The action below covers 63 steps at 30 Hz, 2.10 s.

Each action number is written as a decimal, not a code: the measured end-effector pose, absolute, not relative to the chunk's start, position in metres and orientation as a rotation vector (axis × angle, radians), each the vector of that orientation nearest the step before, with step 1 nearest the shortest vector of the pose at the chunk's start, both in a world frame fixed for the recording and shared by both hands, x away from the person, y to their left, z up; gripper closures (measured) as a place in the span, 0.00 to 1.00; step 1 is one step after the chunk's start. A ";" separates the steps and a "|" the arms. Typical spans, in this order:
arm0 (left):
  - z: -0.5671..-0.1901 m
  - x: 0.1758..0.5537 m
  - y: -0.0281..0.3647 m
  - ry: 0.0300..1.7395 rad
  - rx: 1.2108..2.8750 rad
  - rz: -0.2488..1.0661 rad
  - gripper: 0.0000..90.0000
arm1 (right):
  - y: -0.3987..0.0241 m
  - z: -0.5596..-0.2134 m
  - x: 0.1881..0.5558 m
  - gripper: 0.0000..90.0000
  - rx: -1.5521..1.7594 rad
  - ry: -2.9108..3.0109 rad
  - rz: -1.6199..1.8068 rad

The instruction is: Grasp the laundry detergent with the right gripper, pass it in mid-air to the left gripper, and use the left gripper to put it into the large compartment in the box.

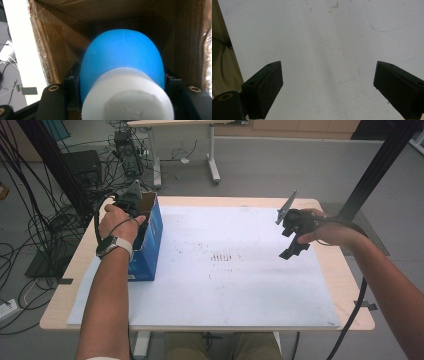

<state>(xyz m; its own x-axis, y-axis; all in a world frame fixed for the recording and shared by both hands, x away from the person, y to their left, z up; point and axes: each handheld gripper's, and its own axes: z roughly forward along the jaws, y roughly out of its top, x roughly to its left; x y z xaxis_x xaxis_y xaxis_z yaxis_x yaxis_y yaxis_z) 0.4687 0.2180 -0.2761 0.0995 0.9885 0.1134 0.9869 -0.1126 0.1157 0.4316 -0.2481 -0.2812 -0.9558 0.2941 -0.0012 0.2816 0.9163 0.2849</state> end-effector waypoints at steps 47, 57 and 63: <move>-0.273 0.470 0.223 2.053 2.297 0.208 0.33 | -0.251 -0.281 0.429 0.10 0.466 3.030 0.441; -0.259 0.468 0.227 2.051 2.251 0.196 0.27 | -0.250 -0.280 0.428 0.10 0.467 3.033 0.439; -0.244 0.465 0.227 1.995 2.227 0.216 0.23 | -0.251 -0.279 0.426 0.10 0.467 3.029 0.435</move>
<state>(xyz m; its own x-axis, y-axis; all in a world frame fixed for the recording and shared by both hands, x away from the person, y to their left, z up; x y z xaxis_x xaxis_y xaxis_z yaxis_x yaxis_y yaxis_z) 0.4654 0.2266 -0.2436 0.1082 0.9941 0.0113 0.9734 -0.1083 0.2017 0.4260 -0.2514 -0.2792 -0.9534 0.3018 -0.0026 0.2889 0.9150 0.2818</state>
